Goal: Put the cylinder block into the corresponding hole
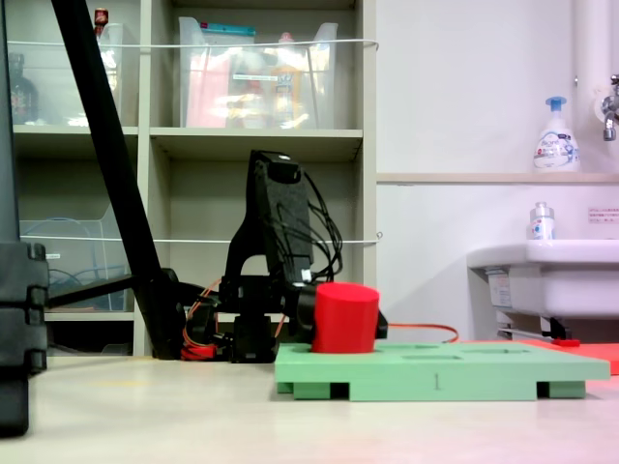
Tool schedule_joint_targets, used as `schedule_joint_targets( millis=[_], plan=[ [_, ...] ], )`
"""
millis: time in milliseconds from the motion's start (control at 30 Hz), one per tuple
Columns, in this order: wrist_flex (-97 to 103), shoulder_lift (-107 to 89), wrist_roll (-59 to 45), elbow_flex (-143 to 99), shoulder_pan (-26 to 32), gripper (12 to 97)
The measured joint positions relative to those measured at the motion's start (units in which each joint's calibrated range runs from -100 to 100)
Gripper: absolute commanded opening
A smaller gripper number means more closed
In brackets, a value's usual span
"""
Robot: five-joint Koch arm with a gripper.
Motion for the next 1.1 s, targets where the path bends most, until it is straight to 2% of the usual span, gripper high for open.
schedule_joint_targets(
  millis=[433,700,867,967,1100],
  plan=[
    [8.03,2.05,-0.10,-7.15,0.15,33.1],
    [14.39,7.25,-0.34,-7.25,0.00,54.3],
    [15.17,7.25,-0.34,-8.92,-0.44,60.1],
    [16.84,7.25,-0.34,-10.68,-0.73,60.5],
    [18.70,7.25,-0.34,-12.05,-1.12,67.3]
  ],
)
